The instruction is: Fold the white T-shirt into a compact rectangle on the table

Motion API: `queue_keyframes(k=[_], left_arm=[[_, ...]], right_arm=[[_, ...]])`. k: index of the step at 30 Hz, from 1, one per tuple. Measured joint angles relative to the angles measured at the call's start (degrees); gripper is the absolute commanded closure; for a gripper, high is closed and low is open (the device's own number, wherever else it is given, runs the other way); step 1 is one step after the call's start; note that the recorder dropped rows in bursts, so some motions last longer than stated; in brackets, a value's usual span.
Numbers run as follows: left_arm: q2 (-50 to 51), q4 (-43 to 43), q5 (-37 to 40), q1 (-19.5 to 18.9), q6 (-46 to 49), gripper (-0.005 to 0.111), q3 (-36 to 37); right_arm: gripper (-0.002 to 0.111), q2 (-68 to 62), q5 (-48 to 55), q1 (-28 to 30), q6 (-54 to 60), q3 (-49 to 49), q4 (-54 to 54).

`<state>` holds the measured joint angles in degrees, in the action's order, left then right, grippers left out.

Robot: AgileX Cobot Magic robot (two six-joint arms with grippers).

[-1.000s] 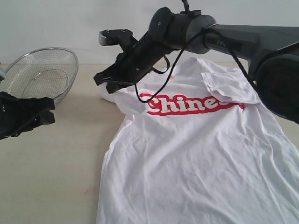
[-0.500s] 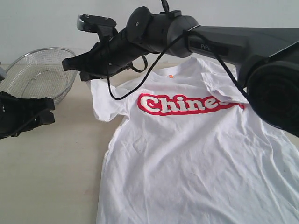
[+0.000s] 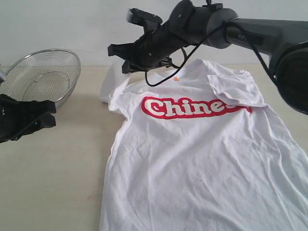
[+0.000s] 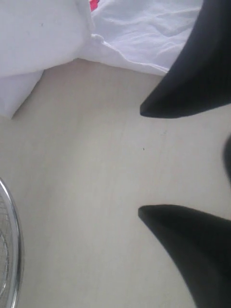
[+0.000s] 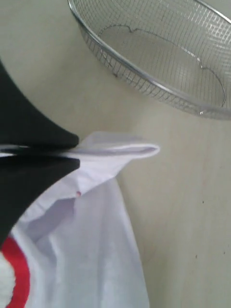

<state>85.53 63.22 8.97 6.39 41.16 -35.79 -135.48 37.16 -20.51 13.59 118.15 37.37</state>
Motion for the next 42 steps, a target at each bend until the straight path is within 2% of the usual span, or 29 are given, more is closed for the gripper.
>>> queue_keyframes(k=[12,24,35,38,40,42], left_arm=[[0.00,0.00,-0.66,0.00,0.00,0.056,0.00],[0.00,0.00,-0.78,0.00,0.00,0.056,0.00],[0.00,0.00,-0.78,0.00,0.00,0.056,0.00],[0.00,0.00,-0.67,0.00,0.00,0.056,0.00],[0.00,0.00,-0.43,0.00,0.00,0.056,-0.02],[0.00,0.24,1.44,0.00,0.36,0.056,-0.26]], right_arm=[[0.109,0.00,9.23,4.95,-3.35,0.00,-8.68],[0.109,0.84,9.90,9.22,-4.24,-6.44,-11.98],[0.109,1.35,11.73,11.22,-1.75,-6.95,-16.43],[0.108,1.35,12.27,11.22,5.26,-6.95,-10.09],[0.100,1.35,14.14,11.22,17.59,-6.95,2.18],[0.088,1.60,14.17,11.11,21.45,-6.72,5.08]])
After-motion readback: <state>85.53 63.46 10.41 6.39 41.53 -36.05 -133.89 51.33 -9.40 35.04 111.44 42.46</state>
